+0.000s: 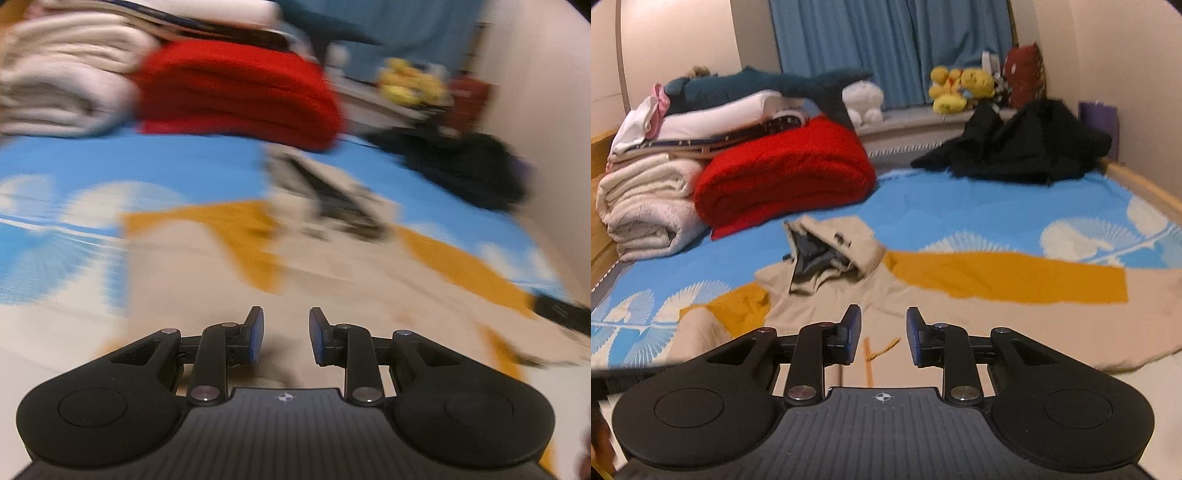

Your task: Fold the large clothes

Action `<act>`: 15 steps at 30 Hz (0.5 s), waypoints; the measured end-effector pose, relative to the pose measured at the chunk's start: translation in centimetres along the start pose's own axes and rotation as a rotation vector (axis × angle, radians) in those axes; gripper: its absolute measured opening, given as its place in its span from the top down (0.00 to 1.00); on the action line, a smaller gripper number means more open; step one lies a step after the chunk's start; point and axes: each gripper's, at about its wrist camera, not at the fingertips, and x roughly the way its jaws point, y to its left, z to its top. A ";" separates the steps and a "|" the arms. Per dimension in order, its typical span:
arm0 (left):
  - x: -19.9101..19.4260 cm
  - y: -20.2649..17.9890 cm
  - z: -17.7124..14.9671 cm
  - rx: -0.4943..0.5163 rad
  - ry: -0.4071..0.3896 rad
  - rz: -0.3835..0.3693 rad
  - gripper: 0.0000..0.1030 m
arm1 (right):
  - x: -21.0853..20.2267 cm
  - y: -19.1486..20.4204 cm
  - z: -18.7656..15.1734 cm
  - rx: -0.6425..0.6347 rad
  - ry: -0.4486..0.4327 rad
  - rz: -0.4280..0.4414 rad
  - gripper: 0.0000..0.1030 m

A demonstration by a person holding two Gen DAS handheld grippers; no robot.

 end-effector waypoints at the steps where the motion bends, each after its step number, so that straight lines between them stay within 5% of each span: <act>1: 0.3 1.3 0.8 -0.019 -0.005 0.056 0.72 | 0.6 0.4 -0.2 -0.001 0.017 0.012 0.73; 4: 1.3 5.2 2.2 -0.136 0.007 0.159 0.72 | 2.3 2.2 -1.3 -0.043 0.058 0.059 0.73; 10: 1.4 9.4 3.0 -0.254 0.040 0.205 0.72 | 6.2 7.9 -4.3 -0.246 0.212 0.168 0.69; 12: 1.3 9.7 2.5 -0.265 0.041 0.203 0.71 | 6.9 9.7 -5.4 -0.322 0.236 0.186 0.48; 15: 1.4 10.3 2.3 -0.295 0.044 0.200 0.65 | 7.8 12.0 -7.3 -0.457 0.270 0.221 0.37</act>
